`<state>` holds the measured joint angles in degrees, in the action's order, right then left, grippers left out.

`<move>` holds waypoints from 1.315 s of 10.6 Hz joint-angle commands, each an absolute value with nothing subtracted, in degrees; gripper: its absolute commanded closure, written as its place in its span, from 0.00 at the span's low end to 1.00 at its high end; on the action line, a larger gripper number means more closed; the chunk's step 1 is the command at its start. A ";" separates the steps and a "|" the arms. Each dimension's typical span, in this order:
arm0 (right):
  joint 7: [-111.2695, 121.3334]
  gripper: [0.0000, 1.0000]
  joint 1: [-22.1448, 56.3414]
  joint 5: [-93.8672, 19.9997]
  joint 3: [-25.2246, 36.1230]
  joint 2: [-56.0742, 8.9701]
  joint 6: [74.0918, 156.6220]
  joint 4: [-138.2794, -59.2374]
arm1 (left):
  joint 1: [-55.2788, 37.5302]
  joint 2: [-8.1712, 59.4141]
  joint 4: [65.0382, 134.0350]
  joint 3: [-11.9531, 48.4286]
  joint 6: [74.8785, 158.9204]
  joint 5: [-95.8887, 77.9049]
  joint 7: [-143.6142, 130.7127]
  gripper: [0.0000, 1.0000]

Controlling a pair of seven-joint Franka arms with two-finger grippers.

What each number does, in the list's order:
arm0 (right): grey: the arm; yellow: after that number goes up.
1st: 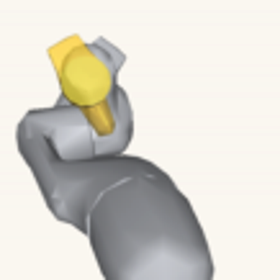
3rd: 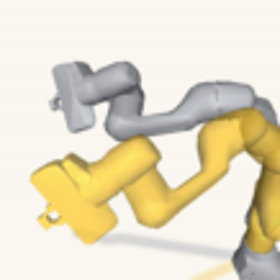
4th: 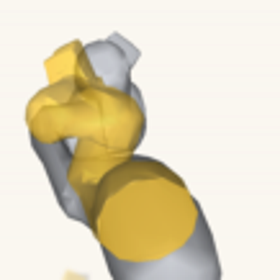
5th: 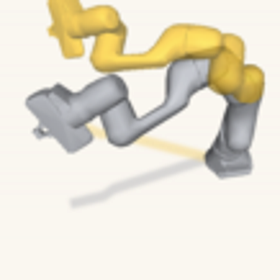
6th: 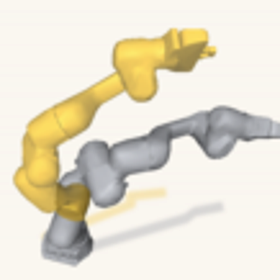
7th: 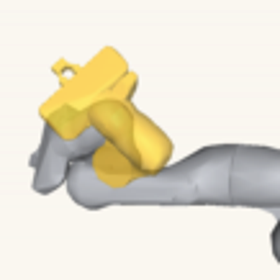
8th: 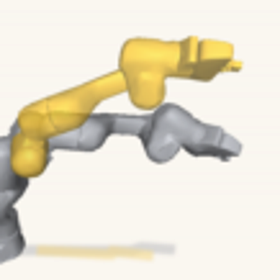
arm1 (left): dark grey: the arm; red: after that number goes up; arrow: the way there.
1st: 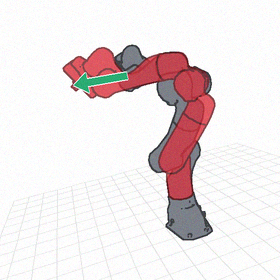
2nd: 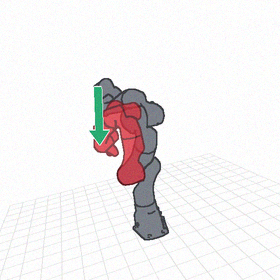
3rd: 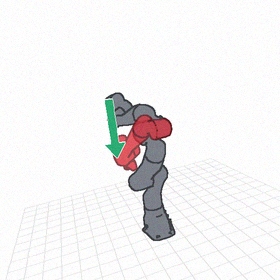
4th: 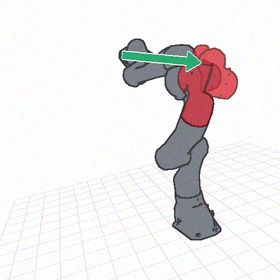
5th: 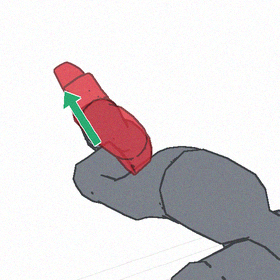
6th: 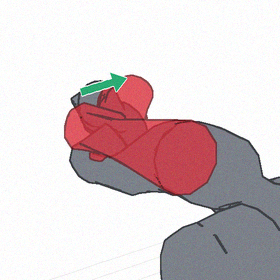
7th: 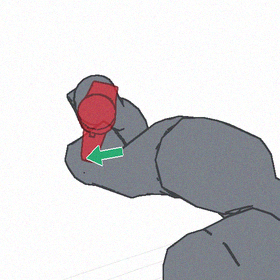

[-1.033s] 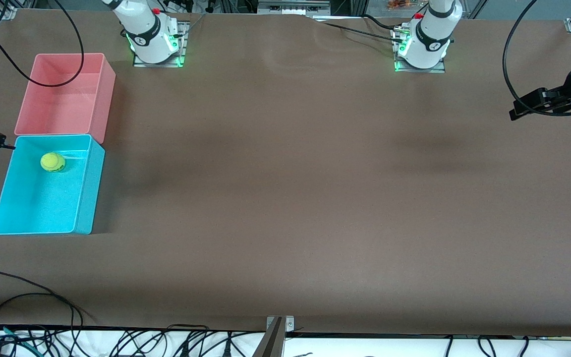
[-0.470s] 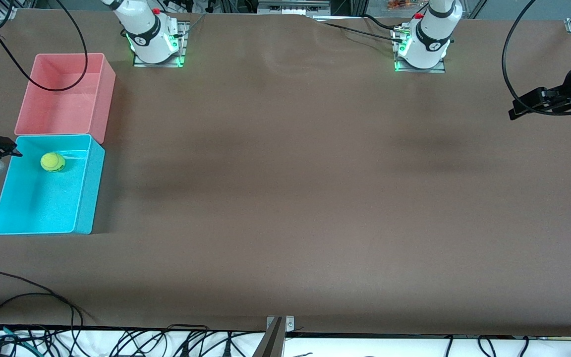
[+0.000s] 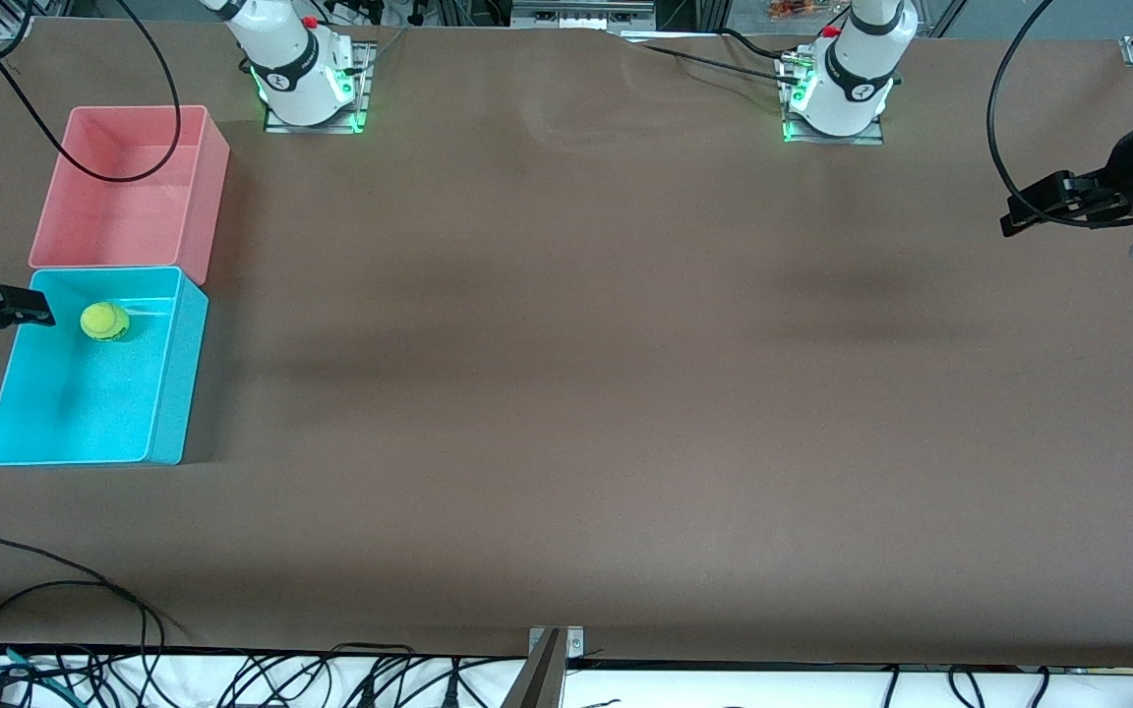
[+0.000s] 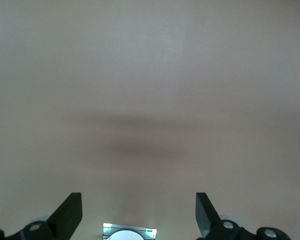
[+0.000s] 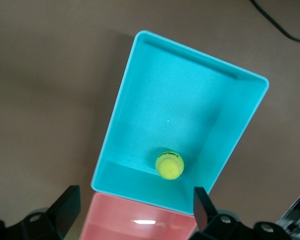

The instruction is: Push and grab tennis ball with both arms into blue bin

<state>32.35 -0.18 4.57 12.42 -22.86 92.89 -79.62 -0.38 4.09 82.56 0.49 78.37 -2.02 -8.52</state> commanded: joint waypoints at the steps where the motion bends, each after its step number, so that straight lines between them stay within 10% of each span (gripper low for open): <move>1: 9.01 0.00 0.27 6.59 8.19 -20.31 92.37 -79.54 | -0.26 4.39 81.12 1.23 77.17 -2.20 -8.96 0.00; 14: -16.24 0.00 -7.03 -1.23 0.81 -3.00 99.48 -95.78 | -0.53 4.39 80.86 2.72 77.61 -2.99 -8.44 0.00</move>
<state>-11.66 -7.06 -2.60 4.12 -7.68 97.75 -90.11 -0.43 4.09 82.26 2.90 78.36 -2.02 -8.60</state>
